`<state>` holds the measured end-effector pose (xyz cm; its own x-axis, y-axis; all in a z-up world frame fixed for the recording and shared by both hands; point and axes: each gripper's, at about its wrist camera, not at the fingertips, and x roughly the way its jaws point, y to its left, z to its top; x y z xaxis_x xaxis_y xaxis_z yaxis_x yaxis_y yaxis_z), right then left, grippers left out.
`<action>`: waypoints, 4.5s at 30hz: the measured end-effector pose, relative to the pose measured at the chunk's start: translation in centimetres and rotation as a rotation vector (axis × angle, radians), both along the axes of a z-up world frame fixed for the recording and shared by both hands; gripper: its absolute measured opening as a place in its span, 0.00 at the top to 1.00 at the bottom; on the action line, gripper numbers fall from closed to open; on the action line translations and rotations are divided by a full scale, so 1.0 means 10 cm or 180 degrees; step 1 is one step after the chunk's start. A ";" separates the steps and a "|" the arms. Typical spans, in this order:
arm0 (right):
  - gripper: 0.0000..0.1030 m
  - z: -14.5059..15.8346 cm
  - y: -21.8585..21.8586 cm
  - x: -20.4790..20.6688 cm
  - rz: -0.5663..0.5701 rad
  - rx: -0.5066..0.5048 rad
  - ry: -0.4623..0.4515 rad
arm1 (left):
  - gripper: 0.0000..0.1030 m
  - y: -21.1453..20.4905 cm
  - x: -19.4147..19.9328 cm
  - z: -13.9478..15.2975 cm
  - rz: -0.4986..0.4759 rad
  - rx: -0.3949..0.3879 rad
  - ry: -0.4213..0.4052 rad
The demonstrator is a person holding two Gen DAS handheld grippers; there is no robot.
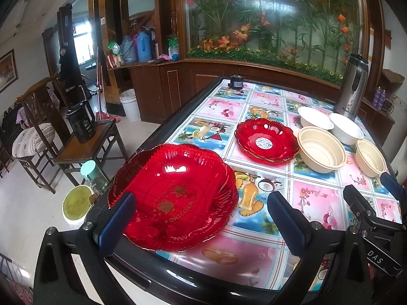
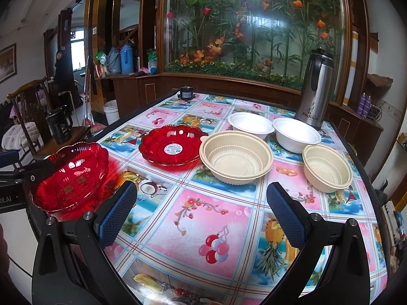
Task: Organize plates and bowls
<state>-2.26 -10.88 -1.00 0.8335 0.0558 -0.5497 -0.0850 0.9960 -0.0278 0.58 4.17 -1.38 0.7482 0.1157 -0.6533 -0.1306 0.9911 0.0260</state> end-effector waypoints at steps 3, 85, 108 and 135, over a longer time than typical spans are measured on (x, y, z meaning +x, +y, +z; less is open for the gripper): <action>0.00 0.00 0.01 0.00 0.0015 0.0005 0.0010 | 0.00 0.02 0.00 -0.01 0.0012 0.0001 -0.0004; 0.00 -0.68 1.35 1.19 0.0508 0.0453 0.1413 | 0.00 1.38 0.54 -0.85 0.0575 -0.0489 0.0945; 0.70 -0.92 1.45 1.30 0.0546 0.0535 0.1740 | 0.60 1.25 0.62 -0.97 0.0331 -0.0461 0.1071; 0.83 -0.75 0.90 1.02 0.0391 0.0815 0.1557 | 0.77 0.81 0.44 -0.78 0.0006 -0.0365 0.0974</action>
<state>7.90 -1.89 -8.51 0.4641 0.3186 -0.8265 -0.1430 0.9478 0.2851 5.02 12.32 -9.18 0.5149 0.0295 -0.8567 -0.1358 0.9896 -0.0476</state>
